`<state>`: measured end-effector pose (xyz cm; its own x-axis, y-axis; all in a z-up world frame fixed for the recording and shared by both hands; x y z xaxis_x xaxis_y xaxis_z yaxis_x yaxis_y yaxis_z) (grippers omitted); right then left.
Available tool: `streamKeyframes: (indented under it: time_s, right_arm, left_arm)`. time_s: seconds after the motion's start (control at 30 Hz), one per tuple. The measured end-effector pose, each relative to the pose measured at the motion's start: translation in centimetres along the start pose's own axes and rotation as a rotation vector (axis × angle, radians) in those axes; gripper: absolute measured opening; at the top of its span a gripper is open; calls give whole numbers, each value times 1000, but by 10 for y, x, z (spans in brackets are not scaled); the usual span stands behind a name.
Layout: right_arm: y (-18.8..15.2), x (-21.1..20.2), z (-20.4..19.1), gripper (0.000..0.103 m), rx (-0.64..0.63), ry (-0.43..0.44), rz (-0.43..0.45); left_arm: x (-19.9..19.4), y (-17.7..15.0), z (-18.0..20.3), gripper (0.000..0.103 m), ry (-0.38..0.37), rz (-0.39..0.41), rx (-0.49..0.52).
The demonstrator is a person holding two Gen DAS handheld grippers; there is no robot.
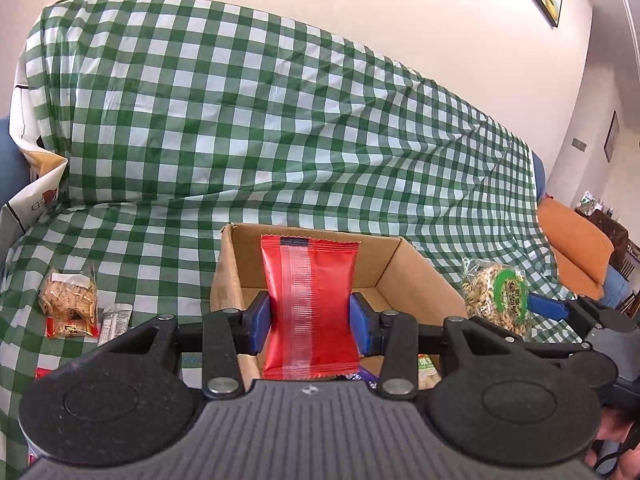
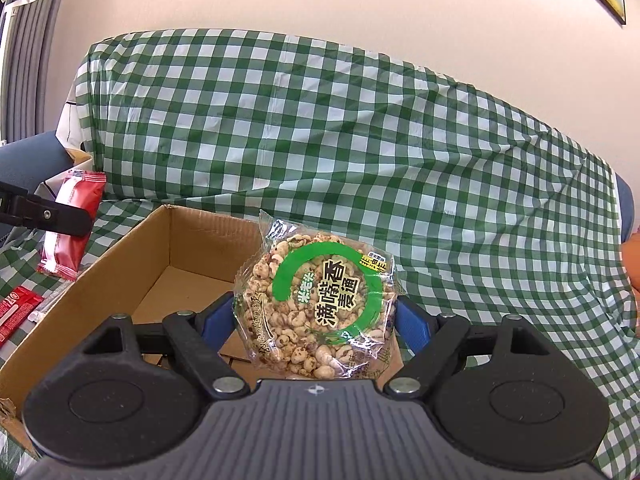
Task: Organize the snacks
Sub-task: 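Carry both snacks over the box and open both tools to drop them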
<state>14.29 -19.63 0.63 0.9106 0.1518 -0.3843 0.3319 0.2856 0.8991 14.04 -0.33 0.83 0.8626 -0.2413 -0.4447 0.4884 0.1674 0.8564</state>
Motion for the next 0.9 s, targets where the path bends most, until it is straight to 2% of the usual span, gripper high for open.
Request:
streamKeyframes:
  time_s: [0.9]
  right_arm:
    - [-2, 0, -2, 84, -26, -28, 8]
  left_arm:
    - [3, -6, 18, 46, -49, -5, 59]
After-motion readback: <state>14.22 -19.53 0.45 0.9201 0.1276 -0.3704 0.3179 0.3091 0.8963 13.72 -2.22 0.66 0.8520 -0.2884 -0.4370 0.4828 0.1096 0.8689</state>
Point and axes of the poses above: each gripper's, at about its wrist camera, not at the fingertips, and x roughly the way its jaws point, z to its right, y to its top, the point moved 8 cm from there along x, roughly the way its jaws point, and after that the axes turned 1 degree about -x, right-handed, at the moved point
